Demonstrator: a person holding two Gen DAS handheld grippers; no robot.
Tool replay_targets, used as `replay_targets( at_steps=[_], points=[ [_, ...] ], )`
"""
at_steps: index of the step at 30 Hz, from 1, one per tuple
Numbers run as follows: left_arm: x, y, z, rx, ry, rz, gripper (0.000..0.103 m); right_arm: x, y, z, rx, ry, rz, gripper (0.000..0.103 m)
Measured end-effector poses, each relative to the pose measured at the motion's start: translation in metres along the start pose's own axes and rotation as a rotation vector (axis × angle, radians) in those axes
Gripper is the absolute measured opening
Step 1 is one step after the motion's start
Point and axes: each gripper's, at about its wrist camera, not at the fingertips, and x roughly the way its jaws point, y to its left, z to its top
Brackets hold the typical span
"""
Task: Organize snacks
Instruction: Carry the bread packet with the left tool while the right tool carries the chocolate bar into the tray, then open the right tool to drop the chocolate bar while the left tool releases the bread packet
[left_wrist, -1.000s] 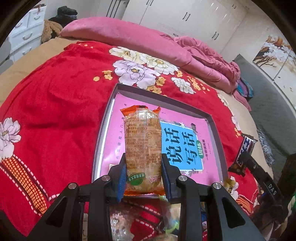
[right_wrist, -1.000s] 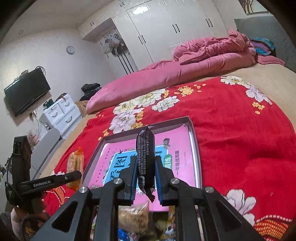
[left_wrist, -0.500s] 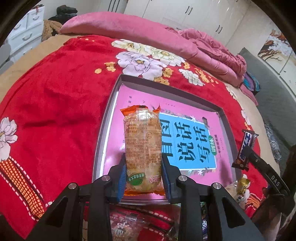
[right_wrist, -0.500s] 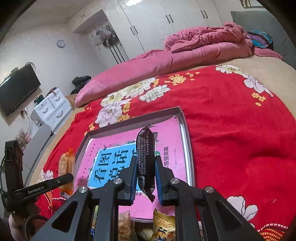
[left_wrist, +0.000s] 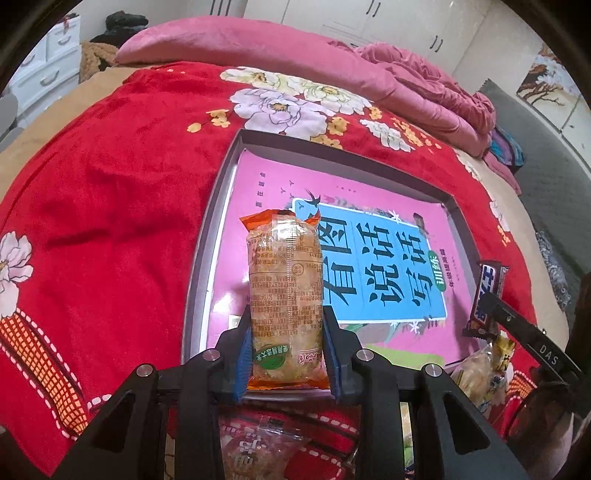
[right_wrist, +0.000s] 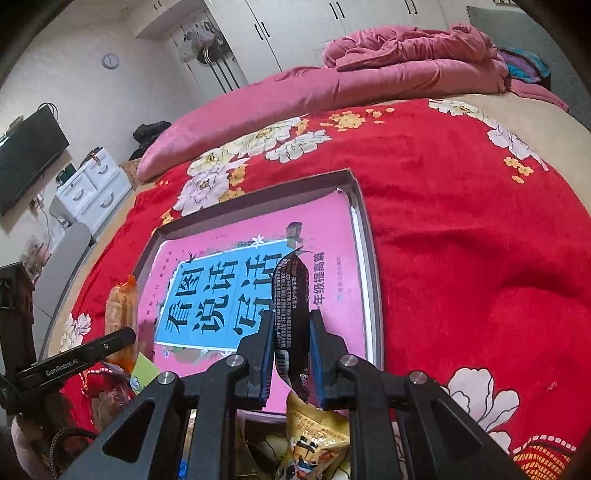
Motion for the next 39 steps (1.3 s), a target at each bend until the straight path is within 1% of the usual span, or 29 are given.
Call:
replay_targets(
  at_steps=[8, 13, 19, 25, 34, 39],
  points=[
    [0.002, -0.002, 0.001, 0.019, 0.007, 0.021, 0.034, 0.003, -0.003, -0.002, 0.003, 0.031, -0.029, 0.018],
    [0.003, -0.004, -0.001, 0.029, 0.011, 0.034, 0.034, 0.005, -0.004, -0.006, -0.013, 0.055, -0.064, 0.019],
    [0.007, -0.004, -0.002, 0.030, 0.027, 0.032, 0.034, 0.003, -0.005, -0.007, -0.011, 0.052, -0.075, 0.019],
    [0.008, -0.003, -0.002, 0.020, 0.037, 0.029, 0.034, -0.002, -0.007, -0.007, -0.002, 0.035, -0.074, 0.019],
    [0.009, -0.001, -0.002, 0.012, 0.044, 0.029, 0.034, -0.012, -0.007, -0.006, -0.003, -0.017, -0.068, 0.019],
    [0.009, 0.000, -0.003, 0.002, 0.049, 0.019, 0.039, -0.018, -0.008, -0.006, -0.002, -0.042, -0.056, 0.020]
  ],
)
